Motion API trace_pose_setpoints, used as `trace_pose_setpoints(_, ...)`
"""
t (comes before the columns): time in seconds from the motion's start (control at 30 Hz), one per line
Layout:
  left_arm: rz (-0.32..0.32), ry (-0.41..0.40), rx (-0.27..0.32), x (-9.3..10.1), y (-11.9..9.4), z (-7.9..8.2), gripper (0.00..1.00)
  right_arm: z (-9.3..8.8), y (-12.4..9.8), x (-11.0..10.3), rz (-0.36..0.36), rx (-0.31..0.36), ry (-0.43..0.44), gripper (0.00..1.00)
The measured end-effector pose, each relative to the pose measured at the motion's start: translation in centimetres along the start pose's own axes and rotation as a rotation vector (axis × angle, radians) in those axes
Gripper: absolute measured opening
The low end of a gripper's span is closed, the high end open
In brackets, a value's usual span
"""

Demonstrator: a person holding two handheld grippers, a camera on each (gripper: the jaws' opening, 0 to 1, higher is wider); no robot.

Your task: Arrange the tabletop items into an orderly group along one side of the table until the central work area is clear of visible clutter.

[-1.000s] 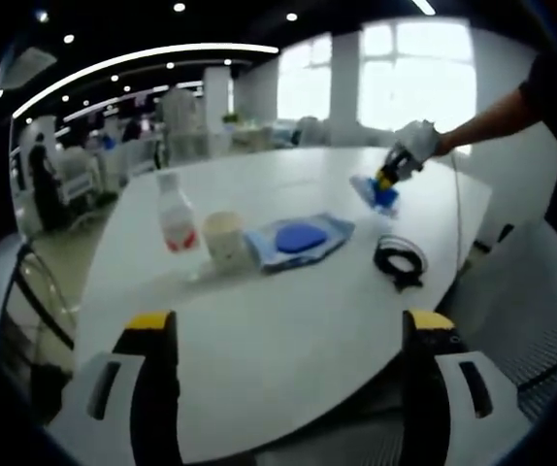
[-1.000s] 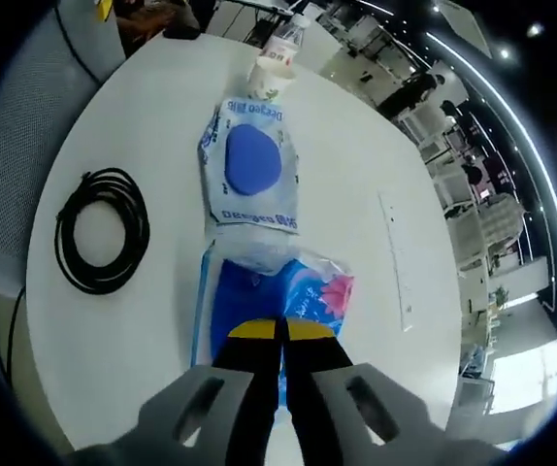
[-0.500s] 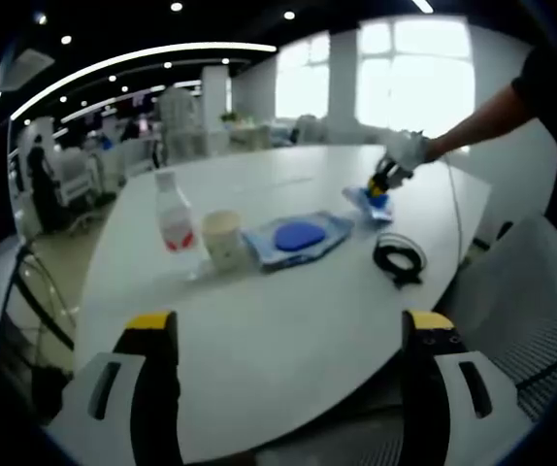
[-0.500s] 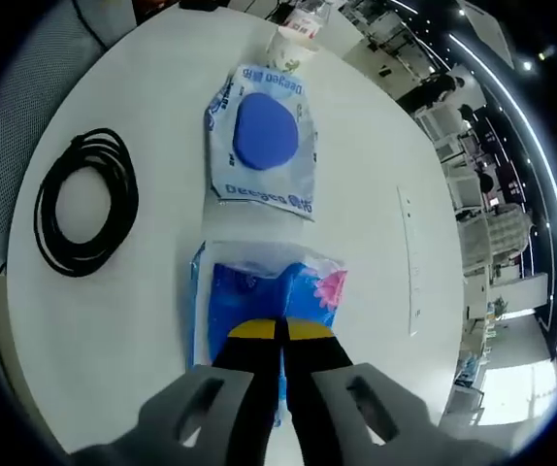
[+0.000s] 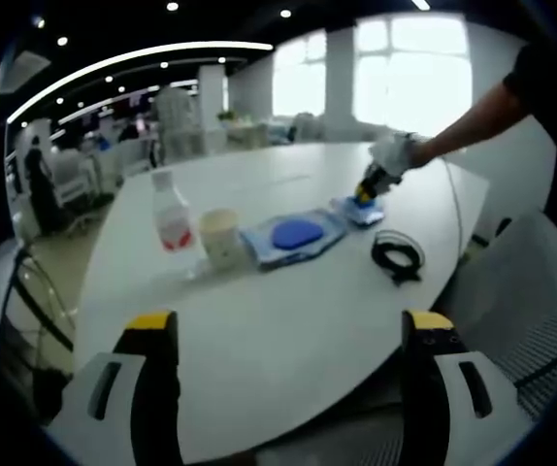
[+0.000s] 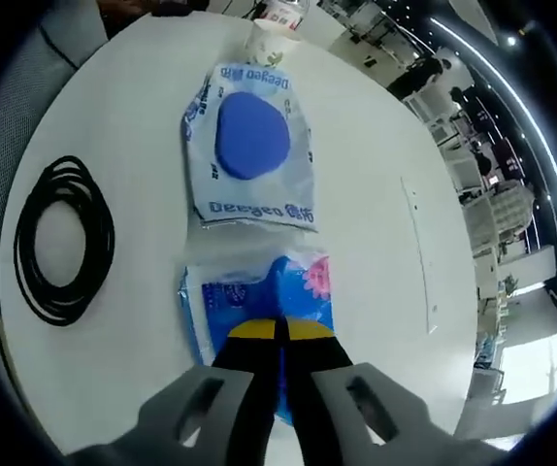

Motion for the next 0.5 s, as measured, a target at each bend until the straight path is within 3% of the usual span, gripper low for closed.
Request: trace_pose_setpoints(0.5,0.000,-0.001,-0.006,0.3,0.0,0.2,0.91,0.0,1.6,0.2,0.007,0.001,0.208,0.00)
Point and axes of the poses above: the point that each gripper's makers call its tool centre point, and the gripper's own axes: y roughly forward along the fingers, x roughly to its right, z roughly out of its top, the point moved 4 cm from there along -y, roughly backward along the fingers, and after that the axes turned 3 degrees about -y, right-handed, at the moved point
